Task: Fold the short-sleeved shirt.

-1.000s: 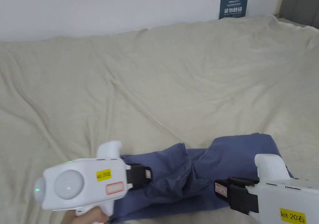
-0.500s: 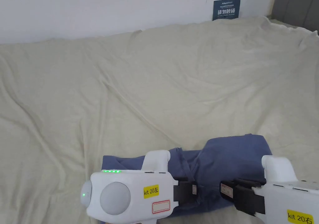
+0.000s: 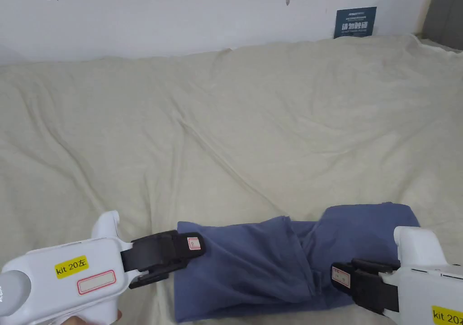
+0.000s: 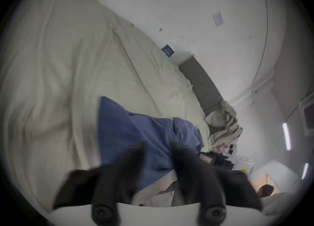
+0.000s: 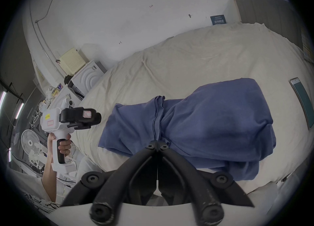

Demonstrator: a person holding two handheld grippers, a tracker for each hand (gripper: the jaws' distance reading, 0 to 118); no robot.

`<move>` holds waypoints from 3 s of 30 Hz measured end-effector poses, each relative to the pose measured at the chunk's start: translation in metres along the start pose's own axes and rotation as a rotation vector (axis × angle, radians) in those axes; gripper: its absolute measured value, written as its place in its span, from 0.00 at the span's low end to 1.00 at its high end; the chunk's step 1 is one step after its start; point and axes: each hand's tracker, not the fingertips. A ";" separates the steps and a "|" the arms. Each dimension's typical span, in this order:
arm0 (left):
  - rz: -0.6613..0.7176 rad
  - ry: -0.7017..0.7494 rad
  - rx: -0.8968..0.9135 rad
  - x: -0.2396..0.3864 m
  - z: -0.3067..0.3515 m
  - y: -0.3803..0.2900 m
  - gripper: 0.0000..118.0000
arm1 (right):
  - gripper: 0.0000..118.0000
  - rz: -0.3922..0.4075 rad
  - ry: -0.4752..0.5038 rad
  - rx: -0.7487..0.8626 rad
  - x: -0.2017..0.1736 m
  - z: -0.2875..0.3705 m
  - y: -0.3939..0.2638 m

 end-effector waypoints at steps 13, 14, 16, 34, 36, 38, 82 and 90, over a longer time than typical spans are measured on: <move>0.159 -0.129 -0.141 -0.051 -0.055 0.009 0.98 | 0.00 0.023 0.009 -0.052 -0.012 -0.015 -0.003; 0.158 -0.146 -0.136 -0.048 -0.057 0.011 0.98 | 0.00 0.020 0.007 -0.054 -0.010 -0.015 -0.003; 0.176 -0.155 -0.195 -0.038 -0.066 0.012 0.95 | 0.00 0.018 0.004 -0.055 -0.008 -0.016 -0.003; 0.051 0.099 -0.224 -0.029 -0.036 0.025 0.10 | 0.00 0.013 -0.058 -0.034 0.010 -0.007 0.006; 0.045 0.107 -0.213 -0.035 -0.016 0.029 0.10 | 0.00 0.012 -0.064 -0.026 0.011 -0.004 0.008; 0.051 0.126 -0.190 -0.043 0.004 0.034 0.10 | 0.00 0.016 -0.068 -0.022 0.011 -0.001 0.009; -0.090 0.211 -0.400 0.098 -0.150 0.022 0.41 | 0.00 -0.033 -0.111 0.030 0.058 0.057 -0.013; -0.075 0.038 -0.362 0.123 -0.133 0.027 1.00 | 0.00 -0.078 -0.091 0.039 0.060 0.050 -0.015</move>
